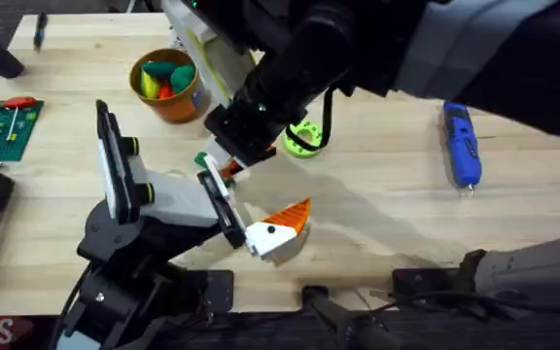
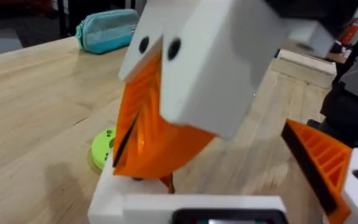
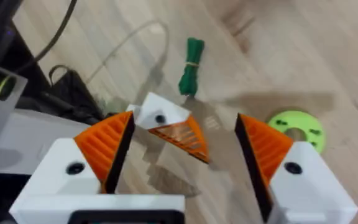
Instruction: Pick up the gripper from the table and insert it into the empty holder that is missing its gripper. Then pick up a screw, insert it into the mounting hole, and use the screwdriver to tighten it. Finally, clean up the table by picking up the vegetable and placing it into the bucket.
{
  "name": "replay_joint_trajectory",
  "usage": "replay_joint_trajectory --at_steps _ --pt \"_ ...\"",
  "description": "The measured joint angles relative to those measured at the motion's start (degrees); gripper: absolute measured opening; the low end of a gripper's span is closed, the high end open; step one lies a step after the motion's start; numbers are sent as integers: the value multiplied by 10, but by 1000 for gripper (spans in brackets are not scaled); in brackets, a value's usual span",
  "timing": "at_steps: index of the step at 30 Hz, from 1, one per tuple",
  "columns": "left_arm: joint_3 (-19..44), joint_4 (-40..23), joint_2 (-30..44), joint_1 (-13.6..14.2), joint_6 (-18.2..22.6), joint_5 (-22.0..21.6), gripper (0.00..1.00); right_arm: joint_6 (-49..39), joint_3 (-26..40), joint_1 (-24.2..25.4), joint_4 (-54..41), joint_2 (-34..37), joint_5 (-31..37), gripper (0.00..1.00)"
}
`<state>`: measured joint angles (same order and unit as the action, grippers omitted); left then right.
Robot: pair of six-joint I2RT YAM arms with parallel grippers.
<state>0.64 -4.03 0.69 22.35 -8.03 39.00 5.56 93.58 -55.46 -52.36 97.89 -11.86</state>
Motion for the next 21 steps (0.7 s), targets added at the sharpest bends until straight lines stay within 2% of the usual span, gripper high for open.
replay_joint_trajectory --at_steps 12,14,15,19,20,21 --pt "0 0 0 0 0 0 987 0 0 0 1 0 0 24" --pt "0 1 0 0 2 0 987 2 0 0 -1 0 0 175" --pt "0 1 0 0 2 0 987 4 0 0 -1 0 -2 292" --pt "0 1 -1 0 5 -4 986 2 1 11 -4 -4 15 849" --pt "0 2 -1 0 6 -5 986 2 1 18 -6 -5 17 946" --pt "0 2 -1 0 7 -4 986 2 2 22 -6 -6 15 982"
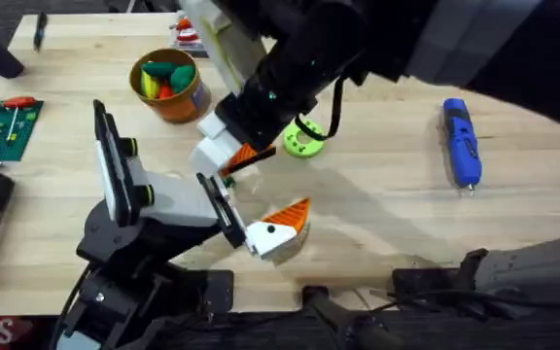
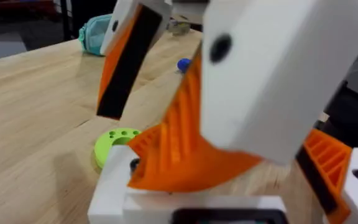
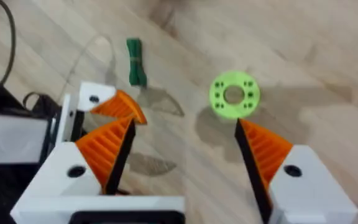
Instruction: Pick up the gripper from the table and insert it into the empty holder that is missing its gripper. Then pick up a screw, insert it into the mounting hole, and use the screwdriver to tighten it. Finally, clean up the table by picking up the vegetable and placing it into the bucket.
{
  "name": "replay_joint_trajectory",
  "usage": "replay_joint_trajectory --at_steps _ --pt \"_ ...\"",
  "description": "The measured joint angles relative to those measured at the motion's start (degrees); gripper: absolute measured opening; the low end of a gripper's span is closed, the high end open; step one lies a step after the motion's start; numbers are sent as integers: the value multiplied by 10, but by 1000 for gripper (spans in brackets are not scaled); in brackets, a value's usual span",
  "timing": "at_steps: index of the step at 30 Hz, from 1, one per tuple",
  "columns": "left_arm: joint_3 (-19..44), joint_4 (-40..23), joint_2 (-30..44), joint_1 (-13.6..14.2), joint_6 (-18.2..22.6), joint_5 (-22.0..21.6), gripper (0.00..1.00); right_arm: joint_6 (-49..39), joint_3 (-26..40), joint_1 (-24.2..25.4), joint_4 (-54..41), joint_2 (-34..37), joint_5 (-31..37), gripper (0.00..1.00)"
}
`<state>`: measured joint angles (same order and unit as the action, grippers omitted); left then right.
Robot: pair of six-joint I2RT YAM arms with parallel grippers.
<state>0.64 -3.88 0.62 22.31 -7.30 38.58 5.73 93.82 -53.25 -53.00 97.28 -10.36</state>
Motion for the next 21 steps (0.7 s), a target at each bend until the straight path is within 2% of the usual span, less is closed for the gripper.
replay_joint_trajectory --at_steps 6,14,21 --pt "0 0 0 0 6 0 986 0 13 18 1 -24 -12 994" --pt "0 0 0 0 8 0 986 0 24 110 -10 -95 -13 994" --pt "0 0 0 0 8 0 986 0 26 177 -67 -104 -14 994"
